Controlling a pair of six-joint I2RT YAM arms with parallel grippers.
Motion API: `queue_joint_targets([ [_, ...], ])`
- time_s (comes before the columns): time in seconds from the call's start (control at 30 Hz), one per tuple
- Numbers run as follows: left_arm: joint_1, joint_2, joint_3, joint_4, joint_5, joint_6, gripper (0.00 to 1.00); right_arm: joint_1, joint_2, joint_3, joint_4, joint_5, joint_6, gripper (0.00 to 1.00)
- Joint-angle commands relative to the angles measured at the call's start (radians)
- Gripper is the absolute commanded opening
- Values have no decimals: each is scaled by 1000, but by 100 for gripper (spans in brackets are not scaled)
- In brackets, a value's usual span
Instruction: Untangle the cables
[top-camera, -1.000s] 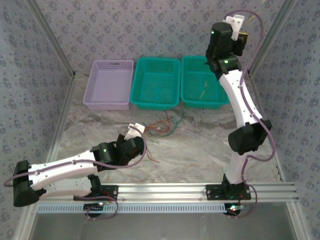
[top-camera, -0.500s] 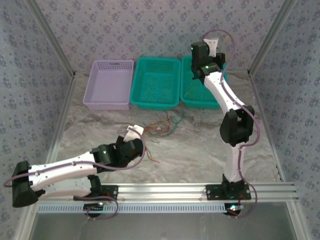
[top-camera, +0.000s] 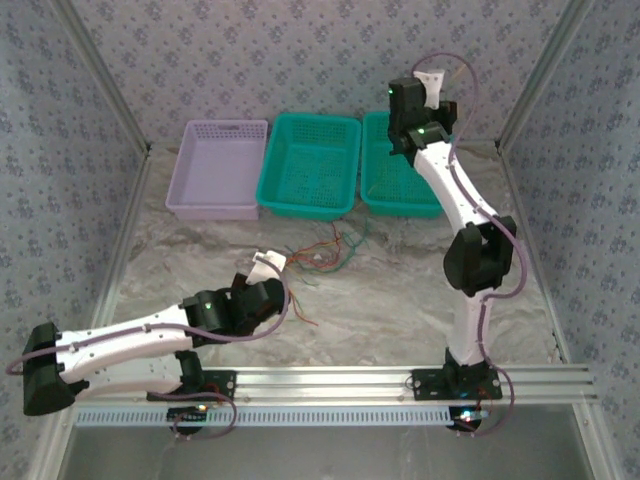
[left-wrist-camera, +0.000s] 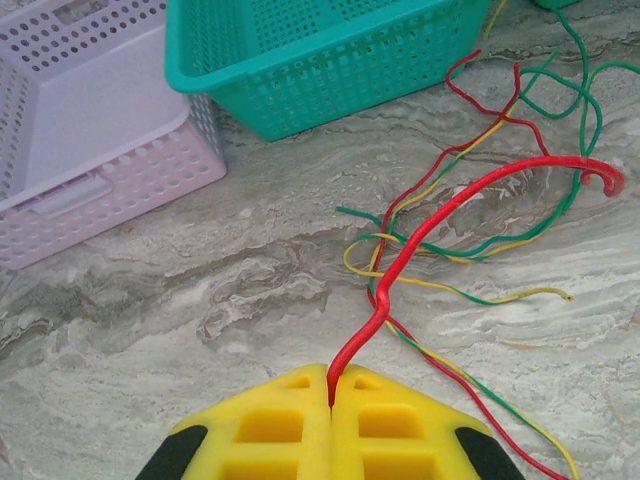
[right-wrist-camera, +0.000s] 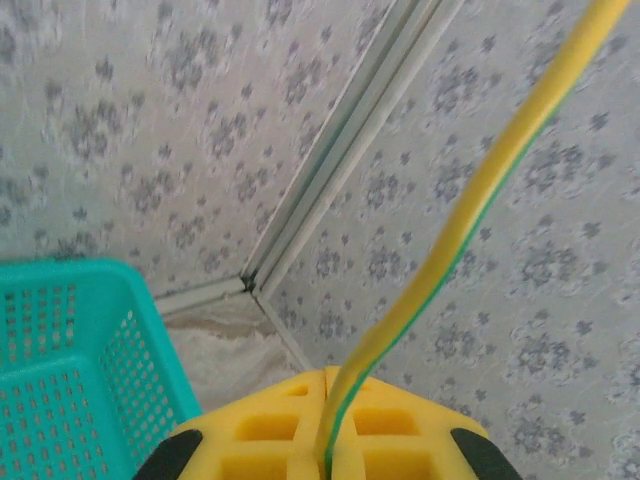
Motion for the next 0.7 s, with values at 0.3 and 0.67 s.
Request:
queue_joint_targets([
  [0.3, -21, 8, 19, -18, -29, -16, 0, -6, -105, 128, 70, 143, -91, 0],
  [0.67, -21, 26, 40, -21, -34, -5, 0, 8, -169, 134, 158, 90, -146, 0],
])
